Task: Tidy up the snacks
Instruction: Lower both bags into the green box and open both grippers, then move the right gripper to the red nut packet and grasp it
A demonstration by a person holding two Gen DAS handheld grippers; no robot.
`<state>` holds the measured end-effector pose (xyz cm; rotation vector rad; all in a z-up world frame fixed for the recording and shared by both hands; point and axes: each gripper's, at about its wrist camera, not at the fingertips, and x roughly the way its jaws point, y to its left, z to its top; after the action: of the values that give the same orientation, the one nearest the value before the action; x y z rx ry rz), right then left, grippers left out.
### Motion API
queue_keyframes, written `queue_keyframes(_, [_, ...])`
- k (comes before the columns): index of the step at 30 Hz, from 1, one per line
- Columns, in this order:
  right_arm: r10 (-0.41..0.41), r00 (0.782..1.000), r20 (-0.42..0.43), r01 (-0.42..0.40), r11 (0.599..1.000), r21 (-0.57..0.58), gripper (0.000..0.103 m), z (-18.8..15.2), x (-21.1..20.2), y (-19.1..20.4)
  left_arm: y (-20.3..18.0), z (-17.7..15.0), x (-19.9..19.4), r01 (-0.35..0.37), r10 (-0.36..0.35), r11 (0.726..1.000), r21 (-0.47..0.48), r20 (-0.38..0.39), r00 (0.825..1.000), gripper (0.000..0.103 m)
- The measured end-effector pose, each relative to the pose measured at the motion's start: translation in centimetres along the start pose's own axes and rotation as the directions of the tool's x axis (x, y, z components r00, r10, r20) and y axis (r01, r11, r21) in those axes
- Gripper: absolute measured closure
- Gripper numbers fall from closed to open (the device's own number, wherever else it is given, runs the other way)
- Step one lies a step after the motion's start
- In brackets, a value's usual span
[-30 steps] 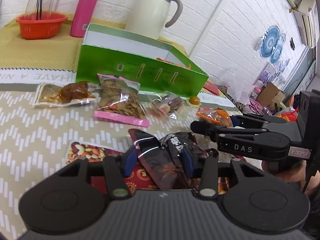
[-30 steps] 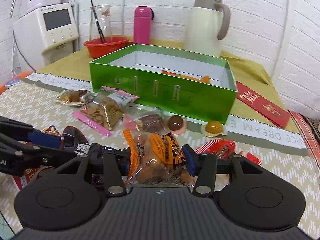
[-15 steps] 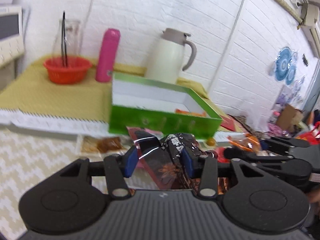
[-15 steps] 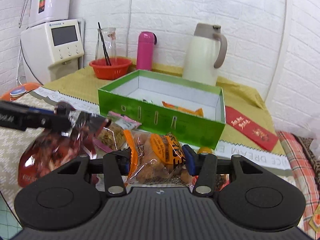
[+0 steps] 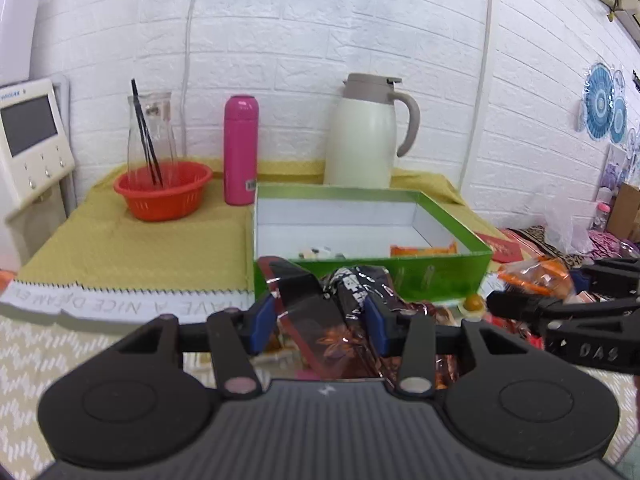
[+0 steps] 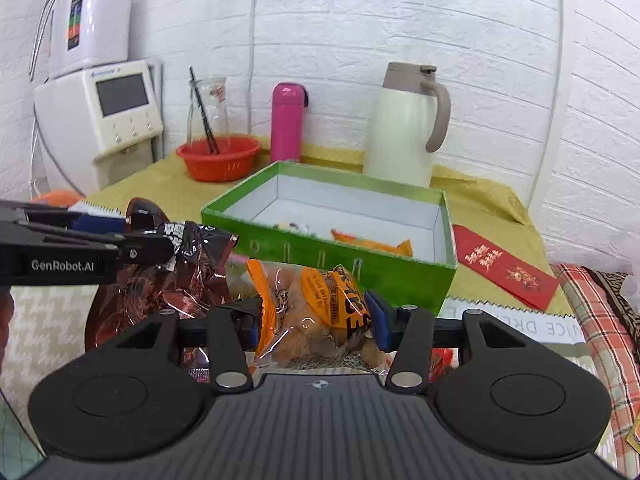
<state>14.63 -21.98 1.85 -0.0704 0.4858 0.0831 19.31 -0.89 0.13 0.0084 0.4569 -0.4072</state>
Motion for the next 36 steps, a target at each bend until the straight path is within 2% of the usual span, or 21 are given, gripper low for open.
queue_keyframes(3, [-0.026, 0.999, 0.037, 0.025, 0.999, 0.032, 0.02, 2.0, 0.9, -1.1, -0.5, 1.6, 1.6, -0.064, 0.062, 0.997, 0.051, 0.034, 0.997, 0.059])
queue_keyframes(7, [-0.049, 0.997, 0.065, 0.043, 0.995, 0.094, 0.02, 3.8, 3.1, -3.1, -0.4, 3.9, 5.0, -0.092, 0.09, 0.995, 0.037, 0.045, 0.995, 0.058])
queue_keyframes(12, [-0.106, 0.993, 0.055, 0.1, 0.99, 0.095, 0.02, 4.9, 7.4, -4.5, -0.8, 6.0, 9.7, -0.129, 0.128, 0.991, 0.035, 0.039, 0.991, 0.058])
queue_keyframes(18, [-0.077, 0.997, 0.018, 0.075, 0.99, 0.123, 0.017, 5.4, 12.0, -5.5, -0.2, 7.8, 14.4, -0.148, 0.149, 0.989, -0.027, 0.021, 0.989, 0.056])
queue_keyframes(19, [-0.068, 0.998, 0.0, 0.067, 0.988, 0.138, 0.015, 5.5, 12.8, -5.7, 0.0, 8.2, 15.0, -0.154, 0.155, 0.987, -0.05, 0.025, 0.988, 0.052])
queue_keyframes(20, [-0.052, 0.998, -0.021, 0.055, 0.987, 0.153, 0.012, 5.4, 13.5, -6.1, 0.1, 8.6, 15.5, -0.152, 0.153, 0.987, -0.047, 0.018, 0.988, 0.037])
queue_keyframes(21, [-0.045, 0.998, -0.044, 0.052, 0.984, 0.168, 0.0, 5.4, 14.1, -6.4, 0.0, 8.9, 16.0, -0.157, 0.157, 0.987, -0.03, 0.005, 0.988, 0.035])
queue_keyframes(22, [-0.053, 0.997, -0.051, 0.062, 0.981, 0.186, 0.0, 5.3, 14.3, -6.7, -0.1, 9.0, 16.2, -0.169, 0.169, 0.986, -0.013, 0.001, 0.986, 0.036])
queue_keyframes(26, [-0.049, 0.999, -0.01, 0.05, 0.974, 0.222, 0.0, 5.0, 12.9, -7.7, 0.5, 8.6, 15.3, -0.204, 0.205, 0.979, 0.022, -0.001, 0.979, 0.035])
queue_keyframes(29, [-0.049, 0.999, 0.017, 0.043, 0.969, 0.245, 0.0, 5.1, 10.6, -7.9, 1.2, 7.7, 12.9, -0.203, 0.204, 0.978, 0.042, -0.018, 0.979, 0.034])
queue_keyframes(33, [0.083, 0.992, 0.092, -0.106, 0.952, 0.286, 0.0, 4.5, 5.1, -6.8, 1.7, 5.2, 7.5, -0.187, 0.19, 0.977, 0.104, -0.014, 0.982, 0.032])
queue_keyframes(36, [0.214, 0.971, 0.101, -0.236, 0.917, 0.322, 0.0, 3.1, 1.0, -5.4, 2.7, 2.7, 3.0, -0.155, 0.157, 0.984, 0.089, -0.026, 0.987, 0.029])
